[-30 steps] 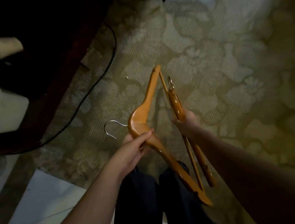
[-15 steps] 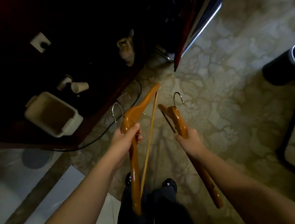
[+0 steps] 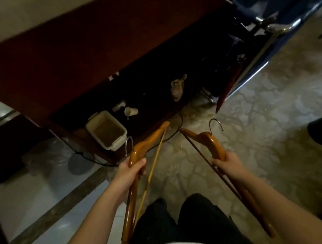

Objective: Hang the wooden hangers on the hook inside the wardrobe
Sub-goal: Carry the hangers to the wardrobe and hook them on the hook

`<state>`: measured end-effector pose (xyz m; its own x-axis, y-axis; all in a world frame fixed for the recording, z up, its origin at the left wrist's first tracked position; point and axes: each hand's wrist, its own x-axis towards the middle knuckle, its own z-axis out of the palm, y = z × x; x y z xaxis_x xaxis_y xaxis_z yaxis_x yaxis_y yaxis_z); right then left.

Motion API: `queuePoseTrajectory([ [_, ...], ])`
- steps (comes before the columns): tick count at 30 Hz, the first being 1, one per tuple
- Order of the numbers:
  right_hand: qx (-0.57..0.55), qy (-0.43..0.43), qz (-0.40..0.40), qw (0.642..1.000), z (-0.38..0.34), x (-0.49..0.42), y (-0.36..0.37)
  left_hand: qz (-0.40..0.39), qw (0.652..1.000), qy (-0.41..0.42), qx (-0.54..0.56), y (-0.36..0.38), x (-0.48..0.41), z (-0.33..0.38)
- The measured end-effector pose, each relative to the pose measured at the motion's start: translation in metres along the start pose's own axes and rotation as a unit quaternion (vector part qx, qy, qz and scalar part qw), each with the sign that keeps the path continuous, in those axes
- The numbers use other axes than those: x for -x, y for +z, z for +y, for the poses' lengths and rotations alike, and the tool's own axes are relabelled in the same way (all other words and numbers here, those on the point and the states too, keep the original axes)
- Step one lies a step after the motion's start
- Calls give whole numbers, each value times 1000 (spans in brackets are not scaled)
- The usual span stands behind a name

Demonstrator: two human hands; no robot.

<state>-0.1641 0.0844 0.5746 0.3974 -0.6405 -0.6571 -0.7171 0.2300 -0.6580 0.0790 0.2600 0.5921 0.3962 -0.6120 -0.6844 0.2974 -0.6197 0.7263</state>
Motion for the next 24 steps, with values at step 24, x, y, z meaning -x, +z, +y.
queuePoseTrajectory([
  [24,457,-94,-298,833,5,-120,-72,391,871,-236,180,159,102,-145],
])
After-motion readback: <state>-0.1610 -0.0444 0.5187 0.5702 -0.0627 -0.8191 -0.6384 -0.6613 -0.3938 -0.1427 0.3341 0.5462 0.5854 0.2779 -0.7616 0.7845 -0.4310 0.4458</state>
